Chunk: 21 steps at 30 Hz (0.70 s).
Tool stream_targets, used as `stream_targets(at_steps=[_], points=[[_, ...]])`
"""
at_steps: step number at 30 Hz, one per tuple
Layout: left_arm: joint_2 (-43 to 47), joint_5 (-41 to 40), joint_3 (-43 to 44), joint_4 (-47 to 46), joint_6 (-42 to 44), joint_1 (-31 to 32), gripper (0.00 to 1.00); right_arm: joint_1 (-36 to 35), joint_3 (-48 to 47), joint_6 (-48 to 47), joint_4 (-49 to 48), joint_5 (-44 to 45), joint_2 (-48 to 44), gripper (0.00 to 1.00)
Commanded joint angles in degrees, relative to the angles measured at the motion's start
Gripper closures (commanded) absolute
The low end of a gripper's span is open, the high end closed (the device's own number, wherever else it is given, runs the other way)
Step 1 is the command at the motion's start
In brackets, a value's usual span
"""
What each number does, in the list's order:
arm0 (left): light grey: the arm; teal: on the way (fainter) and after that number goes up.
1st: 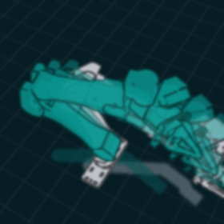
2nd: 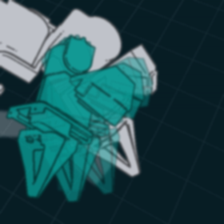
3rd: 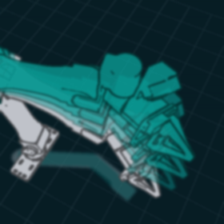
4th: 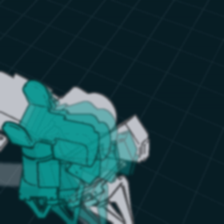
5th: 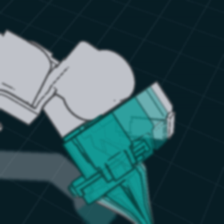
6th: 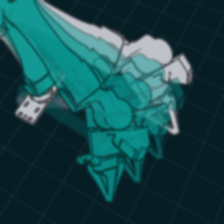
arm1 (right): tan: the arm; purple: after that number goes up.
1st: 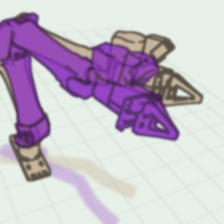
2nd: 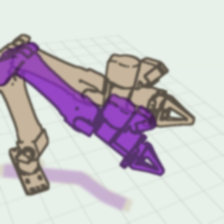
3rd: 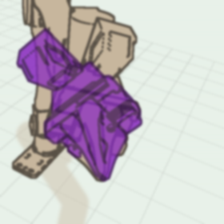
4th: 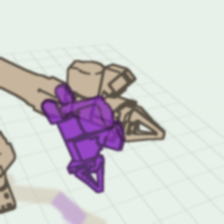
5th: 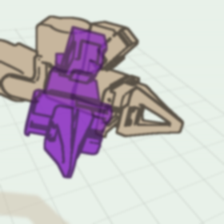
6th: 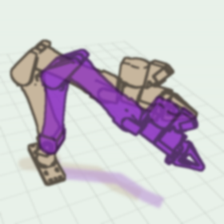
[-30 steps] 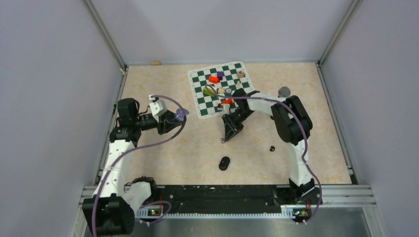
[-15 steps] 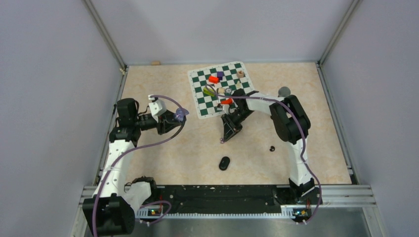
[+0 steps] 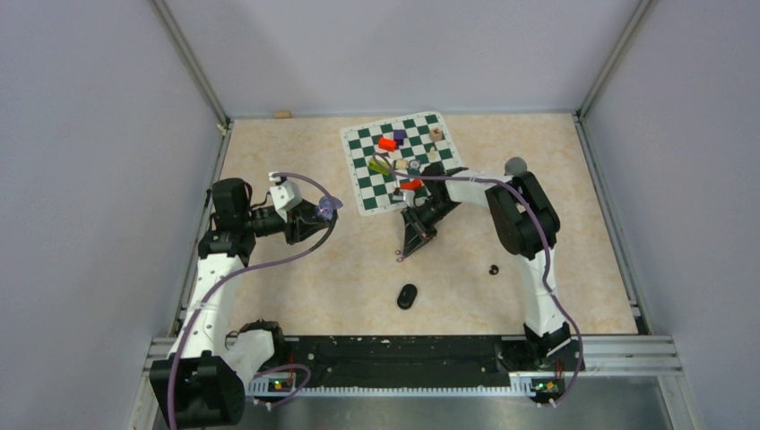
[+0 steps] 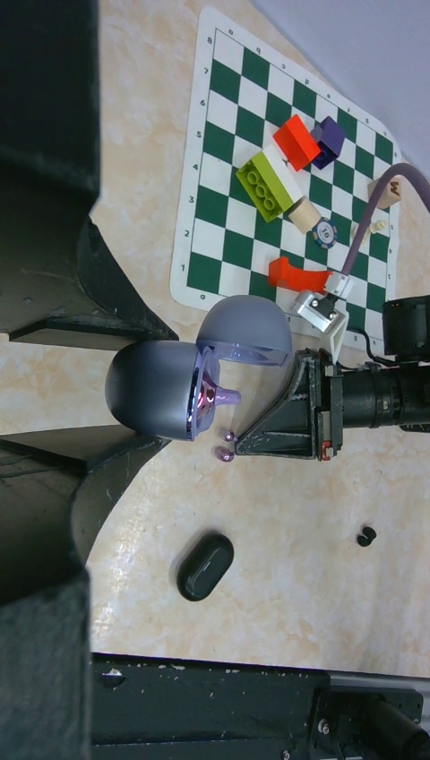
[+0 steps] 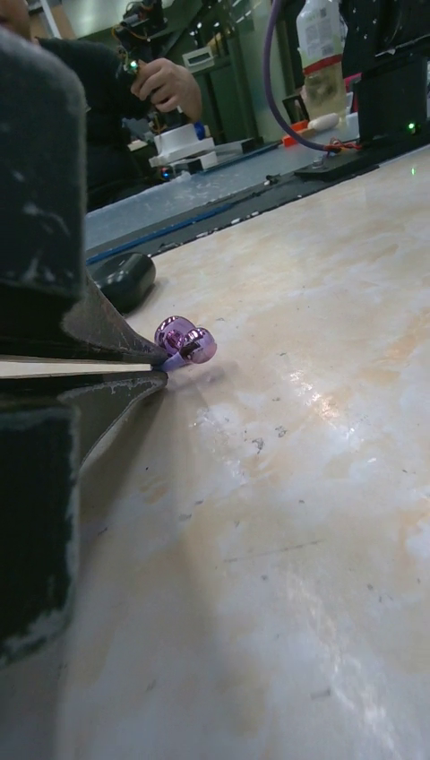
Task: Insert the wireless bluetooth earbuds into the charging case
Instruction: Pick up the earbud from the center of the board.
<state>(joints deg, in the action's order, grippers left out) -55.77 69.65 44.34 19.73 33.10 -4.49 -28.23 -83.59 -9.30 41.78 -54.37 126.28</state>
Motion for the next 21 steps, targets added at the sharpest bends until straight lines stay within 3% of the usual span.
stream_targets(at_steps=[1, 21], points=[[-0.10, 2.04, 0.45, -1.80, 0.53, -0.43, 1.00, 1.72, 0.33, -0.66, -3.33, -3.32, -1.89, 1.00], [-4.14, 3.05, -0.76, -10.67, -9.06, 1.97, 1.00, 1.69, 4.22, -2.86, -8.19, 5.23, -27.30, 1.00]])
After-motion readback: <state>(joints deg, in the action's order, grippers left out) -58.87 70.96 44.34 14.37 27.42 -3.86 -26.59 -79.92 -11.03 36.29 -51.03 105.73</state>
